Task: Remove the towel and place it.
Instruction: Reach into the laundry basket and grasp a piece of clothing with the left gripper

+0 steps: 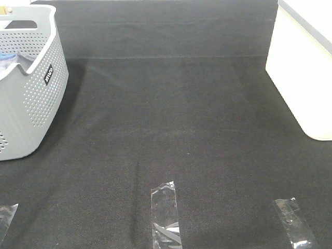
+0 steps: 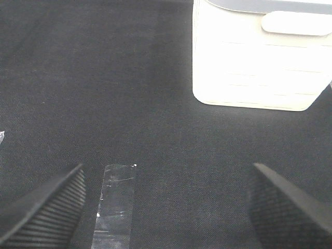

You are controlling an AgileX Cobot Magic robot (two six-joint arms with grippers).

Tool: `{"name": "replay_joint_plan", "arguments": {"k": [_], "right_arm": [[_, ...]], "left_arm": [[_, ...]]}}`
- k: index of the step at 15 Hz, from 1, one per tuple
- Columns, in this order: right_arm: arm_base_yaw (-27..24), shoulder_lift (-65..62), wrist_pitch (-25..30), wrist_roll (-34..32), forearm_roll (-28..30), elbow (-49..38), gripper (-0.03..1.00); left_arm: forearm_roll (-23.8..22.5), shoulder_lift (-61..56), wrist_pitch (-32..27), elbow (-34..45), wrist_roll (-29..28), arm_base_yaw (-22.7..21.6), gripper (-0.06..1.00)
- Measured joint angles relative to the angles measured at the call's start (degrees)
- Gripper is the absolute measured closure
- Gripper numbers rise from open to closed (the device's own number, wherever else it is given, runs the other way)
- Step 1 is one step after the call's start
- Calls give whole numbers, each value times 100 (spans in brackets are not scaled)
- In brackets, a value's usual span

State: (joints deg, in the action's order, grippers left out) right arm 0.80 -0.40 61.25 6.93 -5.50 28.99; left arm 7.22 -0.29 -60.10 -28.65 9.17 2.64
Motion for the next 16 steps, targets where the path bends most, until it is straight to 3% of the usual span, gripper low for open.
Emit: {"name": "replay_joint_plan", "arguments": {"k": [16], "right_arm": [[0,0,0,0,0,0,18]], "left_arm": [[0,0,0,0,0,0,32]]}}
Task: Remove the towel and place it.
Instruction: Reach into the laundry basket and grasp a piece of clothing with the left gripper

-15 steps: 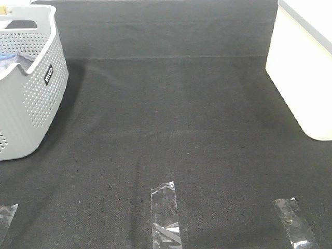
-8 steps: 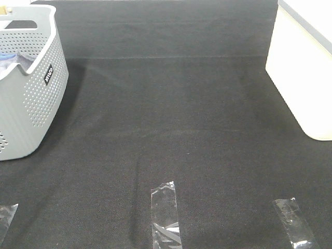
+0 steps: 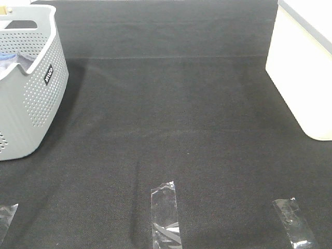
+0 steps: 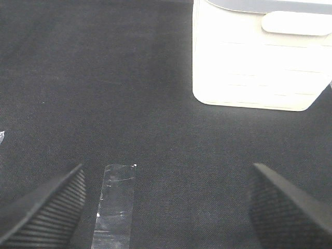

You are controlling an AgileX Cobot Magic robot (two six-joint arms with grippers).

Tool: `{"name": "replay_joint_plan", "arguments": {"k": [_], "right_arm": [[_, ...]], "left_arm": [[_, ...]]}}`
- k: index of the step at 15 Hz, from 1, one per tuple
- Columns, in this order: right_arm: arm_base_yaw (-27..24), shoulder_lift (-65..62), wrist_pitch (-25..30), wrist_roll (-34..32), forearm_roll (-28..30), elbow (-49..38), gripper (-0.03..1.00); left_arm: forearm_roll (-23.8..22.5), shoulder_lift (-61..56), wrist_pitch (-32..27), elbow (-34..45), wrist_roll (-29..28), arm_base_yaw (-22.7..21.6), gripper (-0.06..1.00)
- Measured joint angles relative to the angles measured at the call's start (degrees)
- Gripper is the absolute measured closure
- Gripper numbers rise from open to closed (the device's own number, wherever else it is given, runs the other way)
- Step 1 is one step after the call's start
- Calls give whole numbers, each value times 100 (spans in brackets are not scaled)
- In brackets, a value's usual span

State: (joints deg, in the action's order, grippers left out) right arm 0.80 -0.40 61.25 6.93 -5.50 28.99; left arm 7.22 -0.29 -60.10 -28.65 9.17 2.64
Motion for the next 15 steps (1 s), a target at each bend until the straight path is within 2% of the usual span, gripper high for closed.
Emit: {"name": "replay_joint_plan", "arguments": {"k": [15], "right_arm": [[0,0,0,0,0,0,18]], "left_arm": [[0,0,0,0,0,0,32]]}}
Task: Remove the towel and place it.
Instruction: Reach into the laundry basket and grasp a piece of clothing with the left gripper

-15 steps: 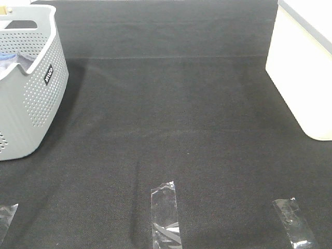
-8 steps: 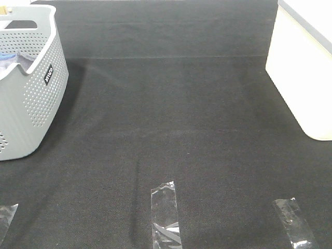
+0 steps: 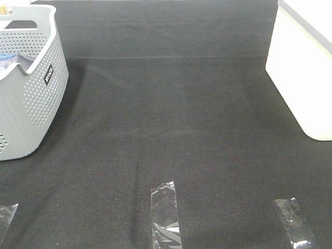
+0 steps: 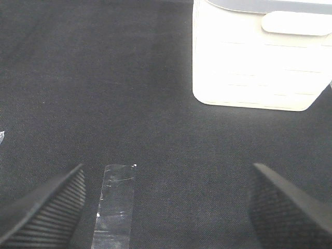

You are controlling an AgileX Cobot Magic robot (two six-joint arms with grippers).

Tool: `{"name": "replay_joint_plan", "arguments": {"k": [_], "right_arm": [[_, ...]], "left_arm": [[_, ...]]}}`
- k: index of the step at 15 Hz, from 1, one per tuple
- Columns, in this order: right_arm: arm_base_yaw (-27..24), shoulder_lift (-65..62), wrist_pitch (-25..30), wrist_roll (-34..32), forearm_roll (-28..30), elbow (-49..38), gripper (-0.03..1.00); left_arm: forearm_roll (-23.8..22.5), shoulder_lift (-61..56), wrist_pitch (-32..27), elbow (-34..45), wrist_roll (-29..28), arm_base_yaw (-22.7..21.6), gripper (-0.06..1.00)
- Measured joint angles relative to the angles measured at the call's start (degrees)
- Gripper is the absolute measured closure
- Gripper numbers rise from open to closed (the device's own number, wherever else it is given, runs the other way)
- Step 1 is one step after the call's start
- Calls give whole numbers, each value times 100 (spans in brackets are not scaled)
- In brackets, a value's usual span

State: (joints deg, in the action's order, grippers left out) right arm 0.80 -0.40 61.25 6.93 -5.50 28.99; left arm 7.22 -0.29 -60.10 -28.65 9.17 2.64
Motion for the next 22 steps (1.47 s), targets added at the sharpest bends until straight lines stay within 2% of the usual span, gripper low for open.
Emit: {"name": "replay_joint_plan", "arguments": {"k": [22], "right_arm": [[0,0,0,0,0,0,18]], "left_arm": [[0,0,0,0,0,0,32]]}}
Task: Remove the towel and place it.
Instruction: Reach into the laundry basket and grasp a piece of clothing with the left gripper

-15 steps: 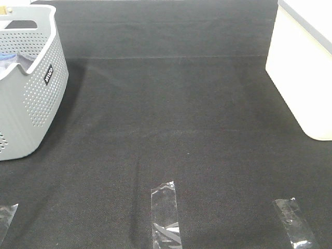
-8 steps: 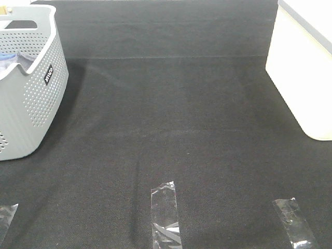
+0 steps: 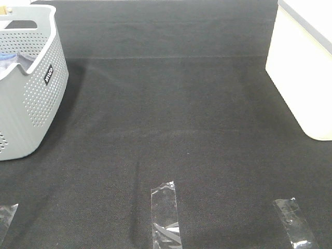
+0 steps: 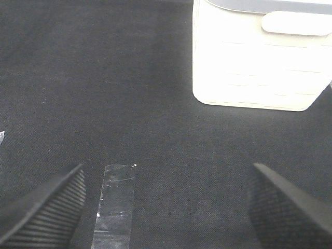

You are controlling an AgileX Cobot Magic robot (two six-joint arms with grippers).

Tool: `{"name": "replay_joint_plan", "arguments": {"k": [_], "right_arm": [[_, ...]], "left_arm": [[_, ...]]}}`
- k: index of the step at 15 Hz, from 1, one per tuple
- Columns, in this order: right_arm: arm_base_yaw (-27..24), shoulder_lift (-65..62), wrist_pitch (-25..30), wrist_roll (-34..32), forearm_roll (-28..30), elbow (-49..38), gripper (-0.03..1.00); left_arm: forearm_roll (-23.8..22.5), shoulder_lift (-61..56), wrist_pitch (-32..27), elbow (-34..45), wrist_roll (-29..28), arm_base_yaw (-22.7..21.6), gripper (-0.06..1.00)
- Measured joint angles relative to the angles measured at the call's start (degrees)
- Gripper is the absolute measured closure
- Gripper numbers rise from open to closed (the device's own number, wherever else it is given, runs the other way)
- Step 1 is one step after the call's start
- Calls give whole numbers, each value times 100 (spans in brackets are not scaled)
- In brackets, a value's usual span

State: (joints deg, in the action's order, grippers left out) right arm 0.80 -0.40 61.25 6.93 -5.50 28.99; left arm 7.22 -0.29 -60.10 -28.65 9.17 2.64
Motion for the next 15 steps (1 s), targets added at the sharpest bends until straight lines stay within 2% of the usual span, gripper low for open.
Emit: {"name": "replay_joint_plan", "arguments": {"k": [9,11,15], "right_arm": [[0,0,0,0,0,0,18],[0,0,0,0,0,0,18],[0,0,0,0,0,0,18]], "left_arm": [[-17,0,11,-11,-92,0,33],[-201,252,424,-115,-367,0,35],[-607,1753,1822,-138,-676,0,36]]}}
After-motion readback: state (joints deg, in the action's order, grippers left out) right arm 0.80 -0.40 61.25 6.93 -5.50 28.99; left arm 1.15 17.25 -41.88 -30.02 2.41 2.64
